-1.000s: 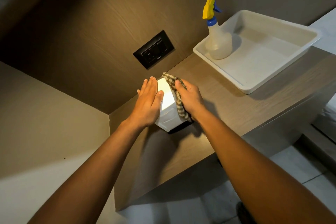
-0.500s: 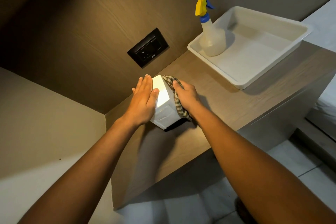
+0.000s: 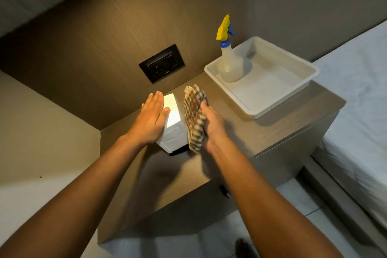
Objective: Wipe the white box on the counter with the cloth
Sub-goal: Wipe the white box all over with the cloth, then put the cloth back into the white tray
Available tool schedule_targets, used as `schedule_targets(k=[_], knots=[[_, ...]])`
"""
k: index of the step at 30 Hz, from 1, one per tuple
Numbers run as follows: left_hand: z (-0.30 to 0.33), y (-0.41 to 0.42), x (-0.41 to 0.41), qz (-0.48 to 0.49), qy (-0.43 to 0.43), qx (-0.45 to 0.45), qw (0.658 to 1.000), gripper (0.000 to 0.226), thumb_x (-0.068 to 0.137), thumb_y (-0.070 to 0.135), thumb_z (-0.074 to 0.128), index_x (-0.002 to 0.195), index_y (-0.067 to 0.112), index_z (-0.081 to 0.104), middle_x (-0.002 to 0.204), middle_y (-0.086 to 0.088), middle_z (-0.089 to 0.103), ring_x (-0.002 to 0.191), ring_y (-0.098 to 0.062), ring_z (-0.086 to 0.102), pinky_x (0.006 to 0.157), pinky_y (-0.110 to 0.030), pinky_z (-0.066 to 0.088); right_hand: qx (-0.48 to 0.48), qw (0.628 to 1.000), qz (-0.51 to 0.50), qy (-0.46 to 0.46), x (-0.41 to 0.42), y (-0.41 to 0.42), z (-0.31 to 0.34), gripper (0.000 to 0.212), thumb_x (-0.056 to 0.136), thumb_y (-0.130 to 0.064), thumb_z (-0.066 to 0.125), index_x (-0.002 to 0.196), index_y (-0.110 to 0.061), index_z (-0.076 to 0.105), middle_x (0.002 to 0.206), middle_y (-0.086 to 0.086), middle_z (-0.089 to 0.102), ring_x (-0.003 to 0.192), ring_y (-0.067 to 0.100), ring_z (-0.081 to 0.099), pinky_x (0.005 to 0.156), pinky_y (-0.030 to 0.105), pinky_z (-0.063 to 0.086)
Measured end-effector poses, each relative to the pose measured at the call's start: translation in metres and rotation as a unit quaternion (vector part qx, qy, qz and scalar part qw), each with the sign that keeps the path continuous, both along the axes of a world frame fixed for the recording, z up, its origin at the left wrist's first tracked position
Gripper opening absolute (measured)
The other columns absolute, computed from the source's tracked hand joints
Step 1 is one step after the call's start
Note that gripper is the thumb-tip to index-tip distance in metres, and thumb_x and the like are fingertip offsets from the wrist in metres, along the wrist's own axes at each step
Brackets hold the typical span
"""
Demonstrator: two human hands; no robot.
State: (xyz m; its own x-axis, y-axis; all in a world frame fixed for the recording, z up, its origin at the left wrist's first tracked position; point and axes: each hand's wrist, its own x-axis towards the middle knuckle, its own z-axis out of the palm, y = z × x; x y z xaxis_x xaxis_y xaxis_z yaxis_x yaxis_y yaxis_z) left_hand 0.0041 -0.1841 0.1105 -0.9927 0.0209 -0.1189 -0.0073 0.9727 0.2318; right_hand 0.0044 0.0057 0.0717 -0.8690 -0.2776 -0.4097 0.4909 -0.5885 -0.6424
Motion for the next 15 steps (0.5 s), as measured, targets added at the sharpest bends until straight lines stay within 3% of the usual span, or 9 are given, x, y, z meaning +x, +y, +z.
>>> schedule_targets(k=[3, 6, 8, 11, 15], knots=[[0.005, -0.001, 0.000, -0.008, -0.018, 0.010, 1.000, 0.070, 0.112, 0.051, 0.022, 0.167, 0.015, -0.002, 0.176, -0.004, -0.008, 0.160, -0.019, -0.016, 0.126, -0.041, -0.010, -0.062, 0.998, -0.002, -0.031, -0.019, 0.048, 0.014, 0.050, 0.097, -0.040, 0.054, 0.136, -0.009, 0.055, 0.133, 0.018, 0.061, 0.121, 0.035, 0.058, 0.106, 0.050, 0.044], [0.013, 0.006, 0.001, -0.006, 0.015, 0.003, 1.000, 0.095, 0.096, 0.075, 0.016, 0.167, 0.016, -0.006, 0.174, -0.004, -0.014, 0.158, -0.019, -0.023, 0.125, -0.043, -0.014, 0.030, 0.998, -0.052, 0.018, -0.049, 0.105, 0.030, 0.045, 0.098, -0.036, 0.055, 0.132, -0.008, 0.059, 0.121, 0.014, 0.068, 0.113, 0.032, 0.064, 0.102, 0.046, 0.049], [0.021, 0.025, 0.004, -0.007, 0.077, -0.004, 0.997, 0.100, 0.092, 0.077, 0.017, 0.167, 0.014, -0.005, 0.174, -0.004, -0.014, 0.158, -0.020, -0.023, 0.126, -0.043, -0.014, 0.146, 0.984, -0.070, 0.075, -0.077, 0.139, 0.040, 0.040, 0.100, -0.034, 0.053, 0.131, -0.010, 0.060, 0.110, 0.007, 0.072, 0.106, 0.026, 0.067, 0.097, 0.041, 0.052], [0.018, 0.078, 0.016, -0.053, 0.157, 0.000, 0.986, 0.093, 0.099, 0.069, 0.026, 0.167, 0.012, -0.002, 0.174, -0.005, -0.012, 0.160, -0.021, -0.020, 0.127, -0.040, -0.012, 0.383, 0.915, -0.040, 0.118, -0.124, 0.168, 0.048, 0.041, 0.099, -0.042, 0.049, 0.130, -0.018, 0.062, 0.114, 0.004, 0.070, 0.108, 0.025, 0.065, 0.098, 0.038, 0.049], [-0.035, 0.158, 0.021, -0.057, 0.094, 0.035, 0.993, 0.084, 0.105, 0.063, 0.024, 0.166, 0.013, -0.008, 0.171, -0.004, -0.021, 0.157, -0.020, -0.026, 0.128, -0.040, -0.012, 0.592, 0.791, 0.056, 0.147, -0.160, 0.170, 0.029, 0.040, 0.101, -0.040, 0.046, 0.127, -0.016, 0.064, 0.123, 0.014, 0.067, 0.113, 0.034, 0.061, 0.095, 0.036, 0.046]])
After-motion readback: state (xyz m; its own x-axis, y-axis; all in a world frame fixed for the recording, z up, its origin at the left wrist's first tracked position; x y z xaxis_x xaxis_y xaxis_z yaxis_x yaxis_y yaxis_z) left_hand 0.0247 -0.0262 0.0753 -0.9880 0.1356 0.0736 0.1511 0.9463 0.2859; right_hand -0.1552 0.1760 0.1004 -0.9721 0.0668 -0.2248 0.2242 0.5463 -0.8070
